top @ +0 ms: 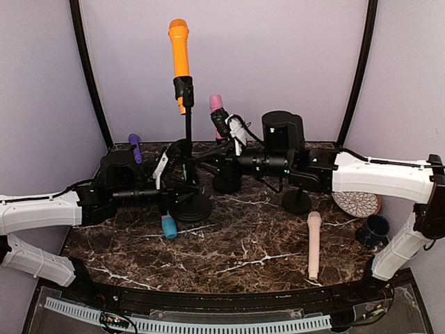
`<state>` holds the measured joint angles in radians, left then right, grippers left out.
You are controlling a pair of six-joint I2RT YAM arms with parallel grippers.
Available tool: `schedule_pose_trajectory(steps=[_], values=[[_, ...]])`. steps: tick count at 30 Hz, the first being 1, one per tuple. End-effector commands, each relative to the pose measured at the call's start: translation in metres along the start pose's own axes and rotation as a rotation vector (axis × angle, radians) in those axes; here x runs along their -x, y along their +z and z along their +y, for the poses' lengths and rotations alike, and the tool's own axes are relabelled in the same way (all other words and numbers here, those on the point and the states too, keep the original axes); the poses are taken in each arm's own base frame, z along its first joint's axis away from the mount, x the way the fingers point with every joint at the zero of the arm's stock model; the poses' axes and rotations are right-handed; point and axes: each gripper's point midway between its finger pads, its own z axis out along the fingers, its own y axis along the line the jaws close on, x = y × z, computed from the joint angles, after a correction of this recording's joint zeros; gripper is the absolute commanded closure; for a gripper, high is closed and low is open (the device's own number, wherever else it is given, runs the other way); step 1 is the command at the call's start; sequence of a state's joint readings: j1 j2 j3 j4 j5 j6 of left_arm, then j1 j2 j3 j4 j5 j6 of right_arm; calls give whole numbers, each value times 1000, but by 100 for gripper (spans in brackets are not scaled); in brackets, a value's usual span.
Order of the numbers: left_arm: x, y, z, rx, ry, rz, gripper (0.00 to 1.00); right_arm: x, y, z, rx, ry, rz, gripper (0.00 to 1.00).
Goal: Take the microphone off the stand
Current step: Unscrew the knob on the stand of the microphone stand, then adjust the microphone stand with the microphone.
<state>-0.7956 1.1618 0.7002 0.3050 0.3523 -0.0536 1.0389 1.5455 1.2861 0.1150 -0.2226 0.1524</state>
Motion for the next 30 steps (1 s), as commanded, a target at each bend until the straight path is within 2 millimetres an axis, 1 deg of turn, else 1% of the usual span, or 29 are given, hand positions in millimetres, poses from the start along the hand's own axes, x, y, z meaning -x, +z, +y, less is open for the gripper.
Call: schedule_pose_trajectory(steps=[1, 2, 6, 7, 8, 9, 10, 11, 12, 17, 19, 22, 25, 28, 30], values=[[62, -11, -12, -36, 80, -197, 100, 21, -20, -8, -117, -103, -39, 66], [61, -10, -10, -25, 84, -196, 100, 26, -24, -11, -140, -86, -58, 60], [52, -9, 11, 104, 82, -186, 100, 45, -34, -22, -175, 21, -113, 41], [48, -8, 12, 117, 85, -179, 100, 49, -35, -22, -170, 42, -124, 38], [46, -8, 16, 152, 93, -173, 100, 54, -36, -21, -162, 58, -135, 35], [44, -7, 13, 158, 108, -167, 100, 60, -38, -19, -153, 67, -146, 32], [42, -6, 16, 185, 129, -161, 100, 64, -38, -16, -137, 75, -155, 31], [41, -5, 12, 182, 139, -156, 100, 69, -39, -14, -123, 81, -164, 30], [39, -4, 13, 194, 150, -151, 100, 73, -39, -13, -114, 85, -172, 30], [35, 1, 10, 192, 160, -131, 100, 94, -37, -10, -89, 100, -196, 37], [33, 2, 10, 191, 161, -127, 100, 105, -37, -11, -93, 101, -215, 37], [31, 4, 10, 197, 162, -116, 100, 117, -39, -12, -104, 101, -236, 33], [30, 4, 12, 211, 166, -109, 100, 123, -39, -25, -177, 116, -242, 34], [29, 5, 11, 215, 172, -103, 100, 123, -35, -41, -270, 129, -223, 42], [29, 5, 11, 218, 176, -101, 100, 121, -33, -45, -289, 129, -214, 45]])
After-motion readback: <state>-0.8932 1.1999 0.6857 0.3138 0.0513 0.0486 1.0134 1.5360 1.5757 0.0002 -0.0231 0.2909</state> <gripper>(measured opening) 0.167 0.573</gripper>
